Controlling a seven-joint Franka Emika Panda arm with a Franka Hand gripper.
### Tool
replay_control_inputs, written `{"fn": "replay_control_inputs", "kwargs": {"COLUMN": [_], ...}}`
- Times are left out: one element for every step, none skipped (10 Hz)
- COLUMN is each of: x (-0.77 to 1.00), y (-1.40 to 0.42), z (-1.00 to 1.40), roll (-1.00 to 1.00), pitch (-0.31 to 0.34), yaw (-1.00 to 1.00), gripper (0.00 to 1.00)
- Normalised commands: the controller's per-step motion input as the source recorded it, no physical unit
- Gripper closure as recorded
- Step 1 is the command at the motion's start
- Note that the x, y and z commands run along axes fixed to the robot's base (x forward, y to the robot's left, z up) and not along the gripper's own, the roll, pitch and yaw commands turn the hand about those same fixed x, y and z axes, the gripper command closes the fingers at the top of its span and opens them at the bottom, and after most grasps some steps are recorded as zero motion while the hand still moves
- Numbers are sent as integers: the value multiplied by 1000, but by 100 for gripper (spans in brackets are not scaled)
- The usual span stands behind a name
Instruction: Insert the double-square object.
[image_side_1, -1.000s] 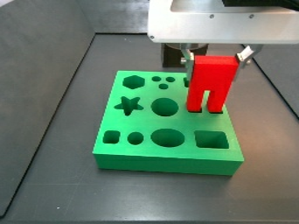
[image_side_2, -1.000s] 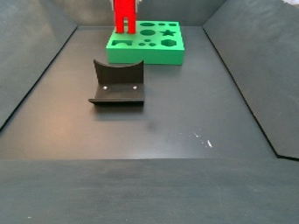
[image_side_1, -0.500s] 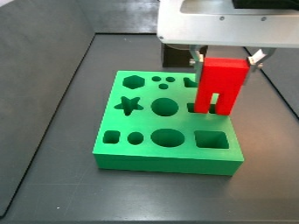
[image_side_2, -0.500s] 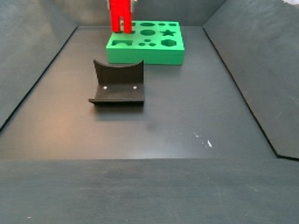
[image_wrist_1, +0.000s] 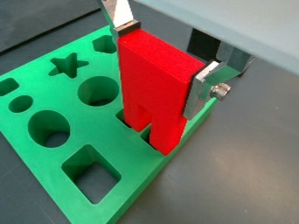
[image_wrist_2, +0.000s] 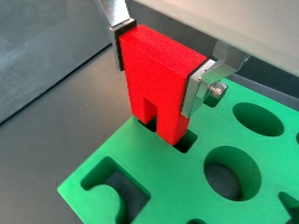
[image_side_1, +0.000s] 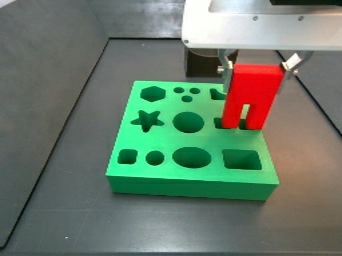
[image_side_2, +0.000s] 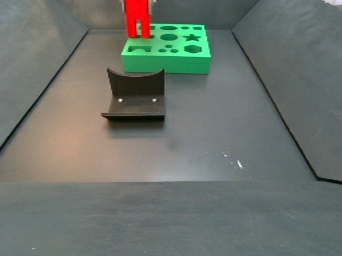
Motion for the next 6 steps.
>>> {"fn": "replay_control_inputs", "kwargs": {"x": [-251, -174, 0, 0, 0, -46], "y": [6, 0, 0, 0, 40, 49], "z": [-91, -129, -77, -20, -214, -286], "roll": [-166, -121, -1, 0, 0, -19], "pitch": [0, 0, 0, 0, 0, -16], "yaw": [143, 111, 0, 0, 0, 0], "gripper": [100, 100, 100, 100, 100, 100]}}
